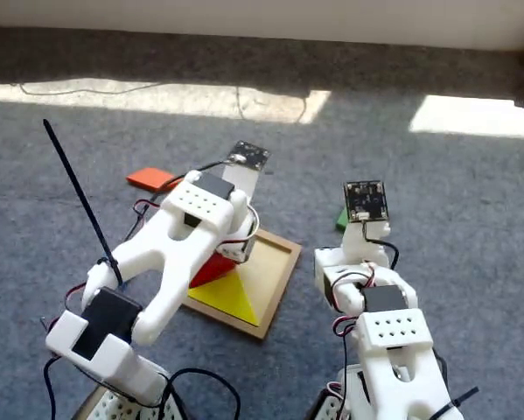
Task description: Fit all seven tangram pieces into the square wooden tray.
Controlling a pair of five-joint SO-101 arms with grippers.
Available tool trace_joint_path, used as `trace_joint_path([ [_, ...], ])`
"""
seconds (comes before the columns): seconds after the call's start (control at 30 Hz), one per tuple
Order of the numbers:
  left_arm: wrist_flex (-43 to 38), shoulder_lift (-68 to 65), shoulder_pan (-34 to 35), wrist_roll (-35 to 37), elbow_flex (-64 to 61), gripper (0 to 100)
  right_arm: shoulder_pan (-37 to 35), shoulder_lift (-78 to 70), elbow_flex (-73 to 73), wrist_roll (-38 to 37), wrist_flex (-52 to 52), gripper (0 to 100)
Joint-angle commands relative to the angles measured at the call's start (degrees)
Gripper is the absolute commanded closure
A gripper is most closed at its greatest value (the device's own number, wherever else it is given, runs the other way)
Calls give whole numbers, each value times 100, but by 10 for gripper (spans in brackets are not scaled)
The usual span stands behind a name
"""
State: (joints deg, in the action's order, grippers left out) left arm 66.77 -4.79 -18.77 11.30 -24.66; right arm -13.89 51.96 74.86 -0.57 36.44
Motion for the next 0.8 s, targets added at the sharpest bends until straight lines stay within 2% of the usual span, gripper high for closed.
trace_joint_path([
  [0.0, -26, 303, 356, 44, 303, 838, -75, 180, -84, 44, -136, 995],
  [0.23, 167, 347, 435, 53, 945, 831, -75, 180, -84, 44, -136, 995],
  [0.4, 642, 347, 418, 88, 1297, 743, -75, 180, -84, 44, -136, 995],
  [0.77, 1618, 356, 796, 88, 2404, 772, -75, 180, -84, 44, -136, 995],
])
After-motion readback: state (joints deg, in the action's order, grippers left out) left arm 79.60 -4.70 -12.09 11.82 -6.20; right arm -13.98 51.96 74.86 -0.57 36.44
